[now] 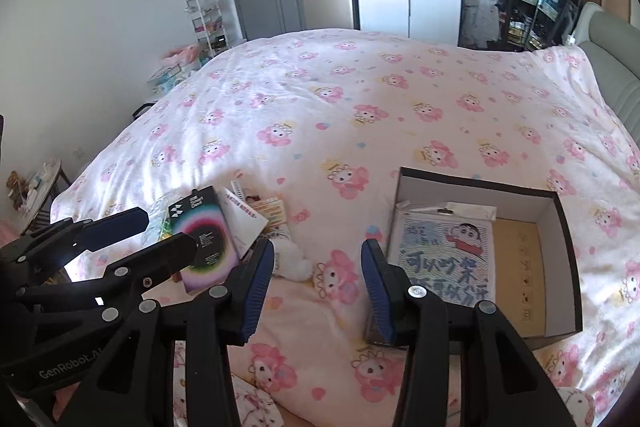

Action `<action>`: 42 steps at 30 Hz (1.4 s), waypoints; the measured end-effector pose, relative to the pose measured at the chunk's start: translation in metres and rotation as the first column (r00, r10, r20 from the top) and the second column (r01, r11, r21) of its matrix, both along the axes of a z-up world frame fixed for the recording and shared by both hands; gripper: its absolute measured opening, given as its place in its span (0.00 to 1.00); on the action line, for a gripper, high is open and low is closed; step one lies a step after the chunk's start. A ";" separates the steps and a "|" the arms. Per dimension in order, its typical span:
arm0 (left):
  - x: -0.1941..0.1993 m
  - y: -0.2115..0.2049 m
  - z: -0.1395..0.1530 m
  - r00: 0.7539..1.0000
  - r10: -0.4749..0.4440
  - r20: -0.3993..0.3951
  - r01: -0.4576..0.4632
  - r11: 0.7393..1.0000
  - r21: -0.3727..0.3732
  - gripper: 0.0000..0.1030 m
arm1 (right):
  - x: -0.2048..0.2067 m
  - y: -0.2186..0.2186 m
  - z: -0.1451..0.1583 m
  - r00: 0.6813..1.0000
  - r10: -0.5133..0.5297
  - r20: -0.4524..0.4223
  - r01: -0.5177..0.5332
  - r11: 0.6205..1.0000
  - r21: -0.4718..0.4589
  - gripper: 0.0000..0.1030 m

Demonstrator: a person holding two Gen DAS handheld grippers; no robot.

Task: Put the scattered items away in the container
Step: 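Move the left gripper back to the black Smart Devil box, then grasp the black Smart Devil box with the left gripper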

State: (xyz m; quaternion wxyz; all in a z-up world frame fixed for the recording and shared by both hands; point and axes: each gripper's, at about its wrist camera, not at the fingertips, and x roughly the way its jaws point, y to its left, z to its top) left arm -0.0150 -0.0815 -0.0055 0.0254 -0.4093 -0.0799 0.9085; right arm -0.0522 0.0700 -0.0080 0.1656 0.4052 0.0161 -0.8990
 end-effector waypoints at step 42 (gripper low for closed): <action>-0.084 -0.171 -0.224 0.782 0.330 0.529 -0.583 0.688 0.433 0.55 | -0.102 -0.143 -0.205 0.875 0.231 0.425 -0.247 0.969 -0.018 0.47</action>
